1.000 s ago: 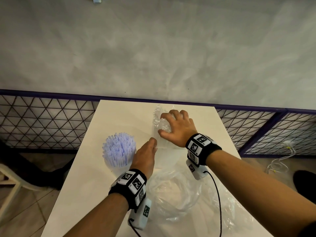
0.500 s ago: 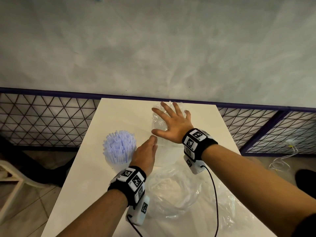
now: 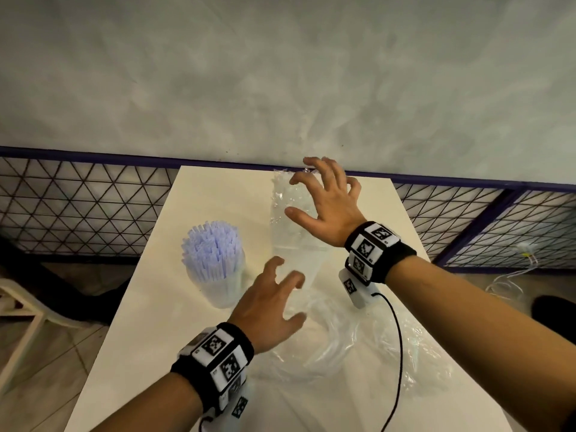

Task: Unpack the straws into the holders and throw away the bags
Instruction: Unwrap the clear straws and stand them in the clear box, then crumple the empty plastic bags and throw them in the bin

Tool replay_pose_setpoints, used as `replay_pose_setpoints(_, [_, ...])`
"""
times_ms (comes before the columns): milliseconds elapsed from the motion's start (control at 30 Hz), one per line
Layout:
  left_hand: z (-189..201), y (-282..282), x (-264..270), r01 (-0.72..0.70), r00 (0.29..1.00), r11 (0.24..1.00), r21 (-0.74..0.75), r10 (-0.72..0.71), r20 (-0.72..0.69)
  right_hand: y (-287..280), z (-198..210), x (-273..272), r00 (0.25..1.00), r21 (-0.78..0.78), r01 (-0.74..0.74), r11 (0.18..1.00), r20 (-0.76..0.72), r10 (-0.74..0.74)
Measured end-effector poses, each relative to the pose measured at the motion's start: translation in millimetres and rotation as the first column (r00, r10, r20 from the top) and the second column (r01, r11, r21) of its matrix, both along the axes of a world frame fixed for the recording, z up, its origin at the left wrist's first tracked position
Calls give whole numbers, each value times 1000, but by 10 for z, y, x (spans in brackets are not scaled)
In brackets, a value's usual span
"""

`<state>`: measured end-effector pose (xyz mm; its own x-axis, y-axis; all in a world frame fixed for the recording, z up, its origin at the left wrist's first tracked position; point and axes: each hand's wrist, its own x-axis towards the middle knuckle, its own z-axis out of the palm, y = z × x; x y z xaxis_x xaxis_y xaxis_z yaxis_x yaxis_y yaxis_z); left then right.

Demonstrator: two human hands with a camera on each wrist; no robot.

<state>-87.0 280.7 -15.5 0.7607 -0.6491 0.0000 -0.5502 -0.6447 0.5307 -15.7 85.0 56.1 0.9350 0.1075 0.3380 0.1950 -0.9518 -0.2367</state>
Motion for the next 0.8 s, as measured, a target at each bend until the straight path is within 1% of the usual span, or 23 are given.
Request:
replay_pose_setpoints(67, [-56, 27, -77, 138, 989, 986, 98, -132, -69, 1, 18, -184, 987, 33, -38, 999, 158, 32])
replay_pose_setpoints(100, [-110, 33, -98, 187, 979, 971, 147, -172, -111, 0, 23, -278, 978, 60, -53, 997, 203, 40])
replay_pose_setpoints(167, [-247, 44, -100, 211, 968, 964, 161, -183, -172, 5, 27, -461, 971, 130, -119, 984, 224, 88])
replay_pose_setpoints(200, [-291, 46, -87, 178, 972, 976, 127, -155, -174, 2, 21, -550, 971, 171, -178, 969, 187, 145])
replay_pose_setpoints(267, [-297, 49, -56, 95, 981, 995, 17, -91, -174, -33, -27, -743, 959, 245, -280, 928, 38, 280])
replay_pose_setpoints(333, [-200, 89, -37, -4, 976, 989, -145, -27, -215, -73, -127, -913, 933, 259, -312, 914, -97, 346])
replay_pose_setpoints(400, [-44, 175, -45, -105, 960, 935, -338, 7, -279, -138, -247, -1067, 934, 320, -267, 909, -148, 326])
replay_pose_setpoints(467, [73, 271, -75, -206, 938, 855, -476, 35, -344, -227, -373, -1198, 964, 435, -173, 884, -109, 242])
replay_pose_setpoints(500, [121, 316, -93, -251, 927, 818, -518, 49, -372, -270, -432, -1250, 980, 510, -112, 853, -88, 181])
replay_pose_setpoints(567, [198, 389, -126, -336, 903, 745, -576, 80, -423, -327, -531, -1329, 992, 672, 25, 740, -109, 65])
replay_pose_setpoints(633, [278, 444, -152, -429, 867, 657, -620, 109, -485, -351, -627, -1383, 983, 768, 125, 628, -181, 26])
replay_pose_setpoints(733, [394, 521, -157, -551, 801, 520, -653, 108, -589, -331, -780, -1451, 950, 834, 242, 496, -306, 53])
replay_pose_setpoints(800, [476, 571, -158, -589, 773, 446, -674, 67, -631, -271, -857, -1471, 917, 864, 309, 398, -381, 117])
